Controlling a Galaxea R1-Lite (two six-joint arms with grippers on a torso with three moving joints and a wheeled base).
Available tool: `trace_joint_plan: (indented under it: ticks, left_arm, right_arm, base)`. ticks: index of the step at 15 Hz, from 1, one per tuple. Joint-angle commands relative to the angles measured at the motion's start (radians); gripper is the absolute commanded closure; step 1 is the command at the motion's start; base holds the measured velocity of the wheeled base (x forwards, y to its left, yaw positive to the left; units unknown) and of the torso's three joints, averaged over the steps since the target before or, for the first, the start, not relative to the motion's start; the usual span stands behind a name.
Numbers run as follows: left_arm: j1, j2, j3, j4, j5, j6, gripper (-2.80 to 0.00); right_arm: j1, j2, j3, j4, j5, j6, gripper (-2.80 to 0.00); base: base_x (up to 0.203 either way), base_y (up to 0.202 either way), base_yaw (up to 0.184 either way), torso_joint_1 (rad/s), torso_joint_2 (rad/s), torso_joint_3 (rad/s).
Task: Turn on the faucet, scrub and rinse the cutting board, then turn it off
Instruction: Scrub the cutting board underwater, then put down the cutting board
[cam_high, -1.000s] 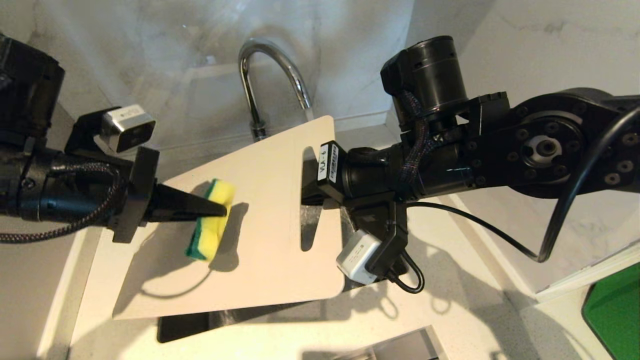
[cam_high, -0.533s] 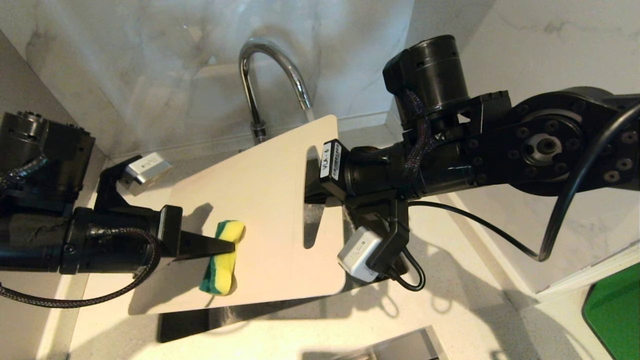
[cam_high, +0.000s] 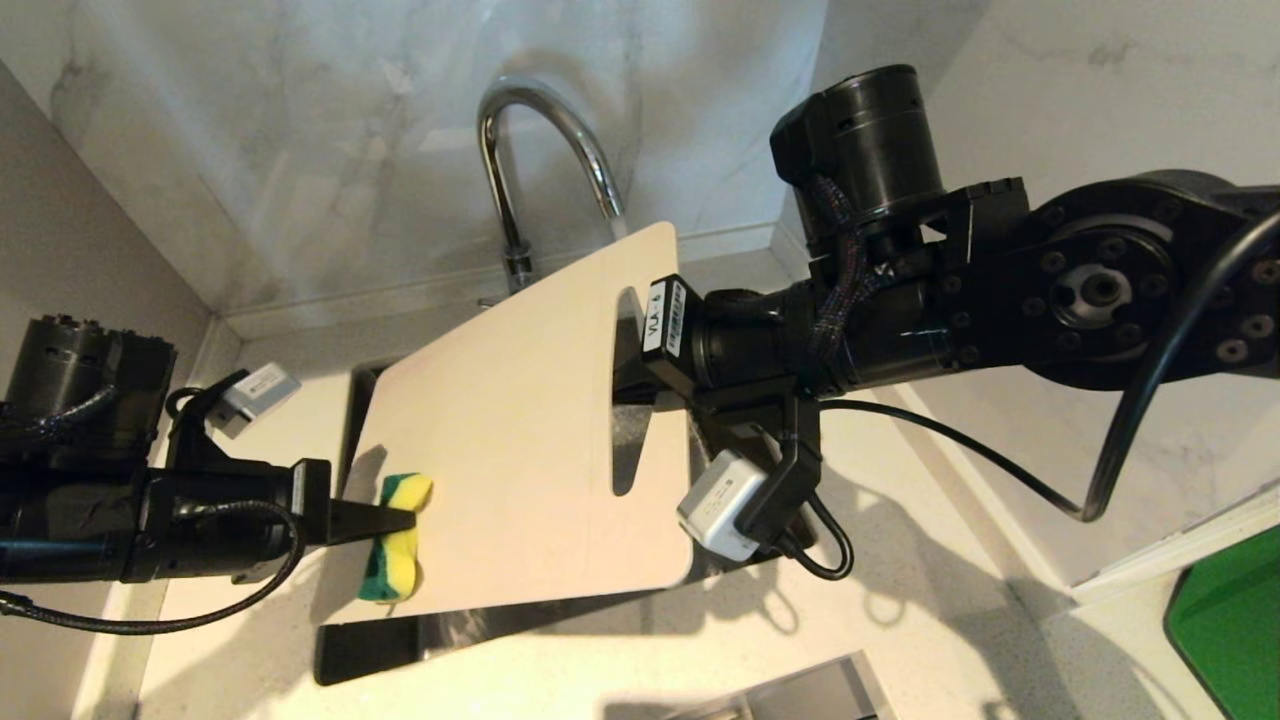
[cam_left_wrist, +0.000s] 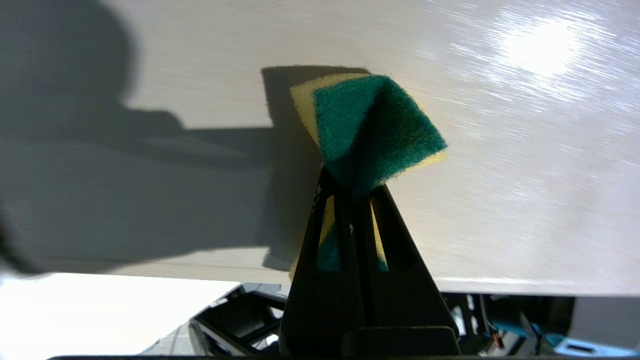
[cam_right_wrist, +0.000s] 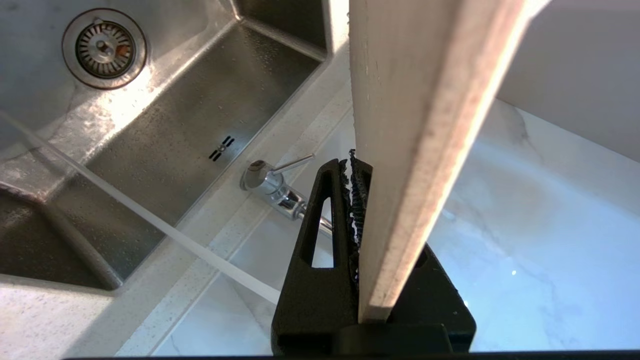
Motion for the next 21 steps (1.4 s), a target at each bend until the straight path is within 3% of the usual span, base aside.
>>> trace_joint_plan:
  ticks: [1,5,8,14,21]
  left_arm:
    - [0.118,0.007,0.044,-0.013,-0.050,0.026,0.00]
    - [0.339,0.017,0.110,-0.018,-0.170,0.132,0.00]
    - [0.453,0.032,0.134,-0.017,-0.234,0.199,0.00]
    - [0.469,-0.010,-0.009,0.019,-0.247,0.172,0.00]
    - [0.448,-0.088,-0.418,0.356,-0.246,0.098,0.00]
  right_arm:
    - [0.000,-0.004,-0.002,0.001,0.004,-0.013,0.00]
    - [0.000,-0.010,0.001,0.001,0.004,-0.009,0.00]
    - [0.000,-0.013,0.003,0.001,0.004,-0.009,0.00]
    - [-0.001,-0.041,0.031,0.001,0.005,-0.009,0.00]
    - [-0.006,-0.104,0.164,-0.132,0.006,0.067,0.00]
  base:
    - [0.000,0.000,0.000,0.000,0.00,0.000]
    - [0.000,0.000,0.000,0.000,0.00,0.000]
    - [0.000,0.000,0.000,0.000,0.00,0.000]
    - [0.000,0.000,0.000,0.000,0.00,0.000]
    - [0.000,0.000,0.000,0.000,0.00,0.000]
